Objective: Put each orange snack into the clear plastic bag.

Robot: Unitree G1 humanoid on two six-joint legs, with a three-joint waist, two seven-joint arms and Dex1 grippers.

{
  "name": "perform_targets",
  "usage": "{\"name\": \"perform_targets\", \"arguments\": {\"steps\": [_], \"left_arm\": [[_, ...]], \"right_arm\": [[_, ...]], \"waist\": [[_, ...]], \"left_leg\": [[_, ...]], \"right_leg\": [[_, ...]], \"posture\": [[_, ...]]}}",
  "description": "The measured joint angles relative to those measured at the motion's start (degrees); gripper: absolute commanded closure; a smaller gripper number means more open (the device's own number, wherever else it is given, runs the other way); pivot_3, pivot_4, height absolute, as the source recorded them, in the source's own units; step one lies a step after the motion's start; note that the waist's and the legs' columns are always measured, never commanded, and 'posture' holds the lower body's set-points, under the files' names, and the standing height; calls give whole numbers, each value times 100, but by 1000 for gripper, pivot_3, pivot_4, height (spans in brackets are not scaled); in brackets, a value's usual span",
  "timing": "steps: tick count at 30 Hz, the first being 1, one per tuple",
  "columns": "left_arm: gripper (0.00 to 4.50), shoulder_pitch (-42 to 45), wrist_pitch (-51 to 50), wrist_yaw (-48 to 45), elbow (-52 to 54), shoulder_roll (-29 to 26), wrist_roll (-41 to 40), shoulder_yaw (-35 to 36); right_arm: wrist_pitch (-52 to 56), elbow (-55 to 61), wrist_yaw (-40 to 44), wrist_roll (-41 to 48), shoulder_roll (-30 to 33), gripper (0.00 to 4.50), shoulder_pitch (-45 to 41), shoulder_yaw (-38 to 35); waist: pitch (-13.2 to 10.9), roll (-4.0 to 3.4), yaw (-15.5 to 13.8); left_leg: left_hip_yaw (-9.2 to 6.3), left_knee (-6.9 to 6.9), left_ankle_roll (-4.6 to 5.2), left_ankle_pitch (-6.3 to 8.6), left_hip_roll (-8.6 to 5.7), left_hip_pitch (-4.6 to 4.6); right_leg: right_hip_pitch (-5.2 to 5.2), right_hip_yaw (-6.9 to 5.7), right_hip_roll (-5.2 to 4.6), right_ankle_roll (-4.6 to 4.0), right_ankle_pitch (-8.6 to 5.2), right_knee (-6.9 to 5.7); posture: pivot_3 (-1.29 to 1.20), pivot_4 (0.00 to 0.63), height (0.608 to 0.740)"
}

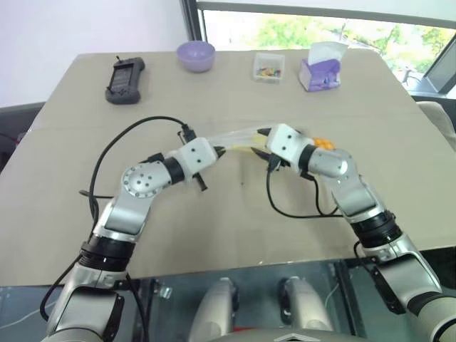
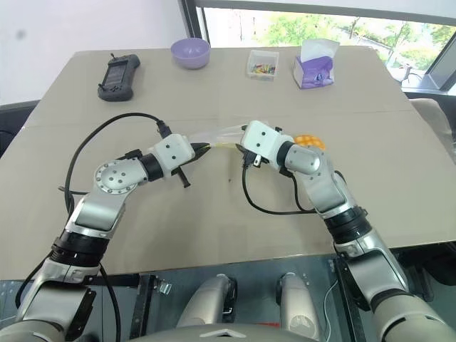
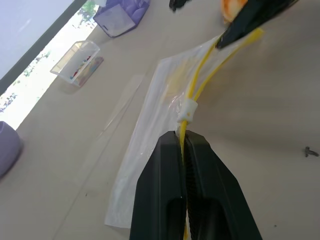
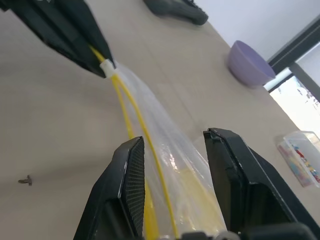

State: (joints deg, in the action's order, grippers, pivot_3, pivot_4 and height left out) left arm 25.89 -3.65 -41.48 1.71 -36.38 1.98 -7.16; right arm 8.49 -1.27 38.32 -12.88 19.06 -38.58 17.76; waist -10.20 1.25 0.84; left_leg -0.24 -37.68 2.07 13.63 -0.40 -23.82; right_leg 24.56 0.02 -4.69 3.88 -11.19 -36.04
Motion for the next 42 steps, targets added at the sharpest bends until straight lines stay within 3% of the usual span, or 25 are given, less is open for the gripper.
{"name": "perform_targets", "arguments": {"steps": [3, 16, 28, 42], "left_arm": [[4500, -1, -99, 3, 2, 30, -13, 22], [4500, 44, -216, 12, 3, 101, -100, 56], [4500, -27, -214, -16, 226, 109, -153, 56], [4500, -218, -26, -251, 229, -50, -2, -14]], "right_arm": [[257, 355, 116, 180, 128, 4486, 247, -91], [714, 546, 27, 410, 114, 4486, 587, -83], [733, -657, -513, 592, -412, 4486, 369, -249], [886, -579, -226, 1150, -397, 4486, 286, -485]], "waist": [[0, 0, -3], [0, 0, -2], [0, 0, 6], [0, 0, 5]], "left_leg": [[0, 0, 1, 0, 0, 0], [0, -19, 2, 1, 0, 0], [-7, -43, 2, 1, 1, 1], [-13, -50, 3, 2, 1, 1]], "right_leg": [[-1, 0, 0, 0, 0, 0], [-3, 0, 0, 0, 0, -13], [-3, 1, 0, 0, 0, -41], [-2, 1, 1, 0, -1, -48]], "posture": [[0, 150, 740], [0, 150, 740], [0, 150, 740], [0, 150, 740]]}}
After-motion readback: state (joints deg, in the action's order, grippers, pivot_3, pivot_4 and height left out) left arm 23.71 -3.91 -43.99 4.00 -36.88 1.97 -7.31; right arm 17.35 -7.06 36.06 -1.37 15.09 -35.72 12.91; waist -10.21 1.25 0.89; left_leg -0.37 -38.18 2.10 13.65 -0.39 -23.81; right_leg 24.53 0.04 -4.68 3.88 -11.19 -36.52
